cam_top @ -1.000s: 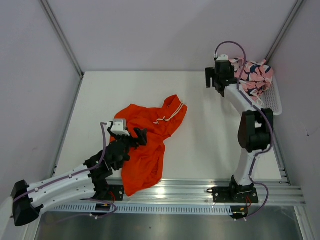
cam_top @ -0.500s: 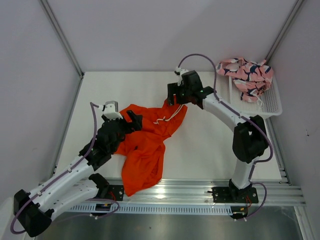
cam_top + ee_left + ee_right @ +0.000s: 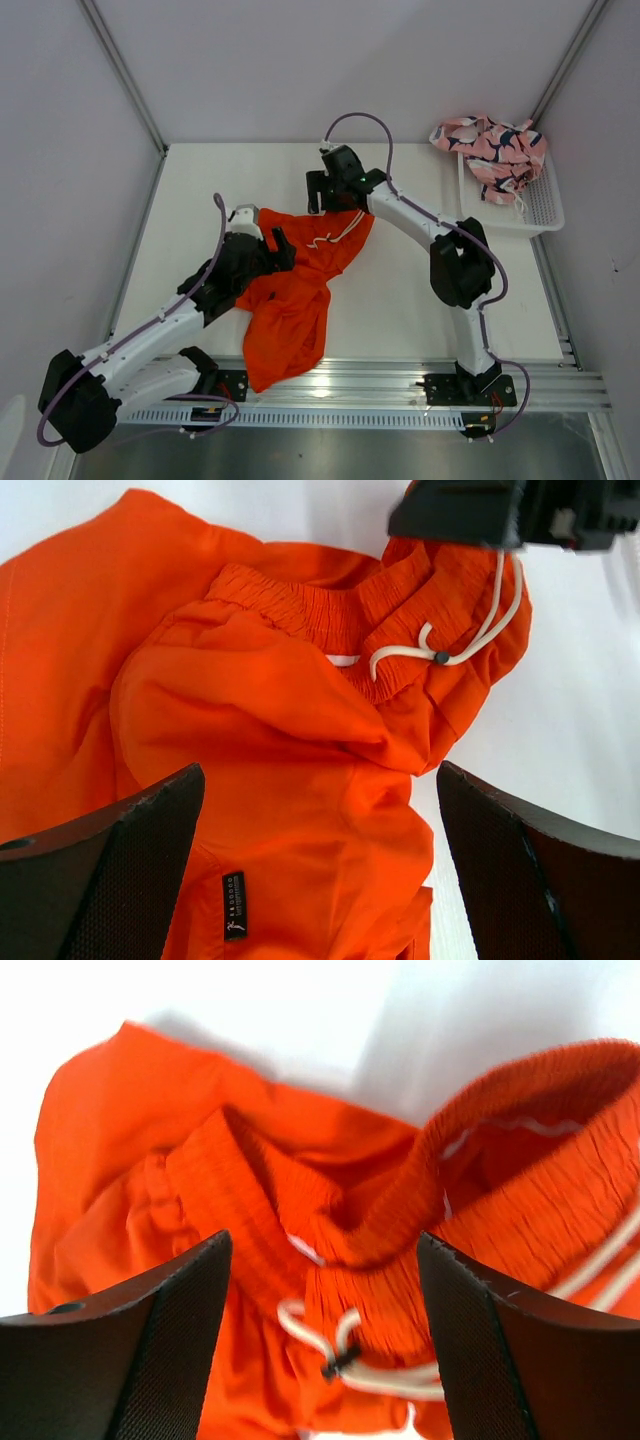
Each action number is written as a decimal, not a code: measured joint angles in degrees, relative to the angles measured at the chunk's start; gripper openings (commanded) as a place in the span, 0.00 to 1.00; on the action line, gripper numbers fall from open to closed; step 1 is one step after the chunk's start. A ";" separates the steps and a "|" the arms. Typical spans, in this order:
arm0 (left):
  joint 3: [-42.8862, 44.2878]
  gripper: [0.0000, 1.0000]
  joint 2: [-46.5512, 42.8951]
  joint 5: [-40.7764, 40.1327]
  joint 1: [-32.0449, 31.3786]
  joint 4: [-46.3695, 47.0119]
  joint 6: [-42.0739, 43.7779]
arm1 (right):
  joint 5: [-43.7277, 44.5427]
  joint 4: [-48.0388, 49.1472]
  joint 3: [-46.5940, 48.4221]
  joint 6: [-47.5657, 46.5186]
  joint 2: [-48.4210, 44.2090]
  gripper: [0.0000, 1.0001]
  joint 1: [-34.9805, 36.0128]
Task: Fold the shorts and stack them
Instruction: Flatten the shorts out
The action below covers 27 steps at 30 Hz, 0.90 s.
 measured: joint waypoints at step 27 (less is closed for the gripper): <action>8.55 0.00 23.71 2.14 2.84 -2.10 0.92 | 5.18 1.16 -9.38 7.69 -1.90 0.00 -10.43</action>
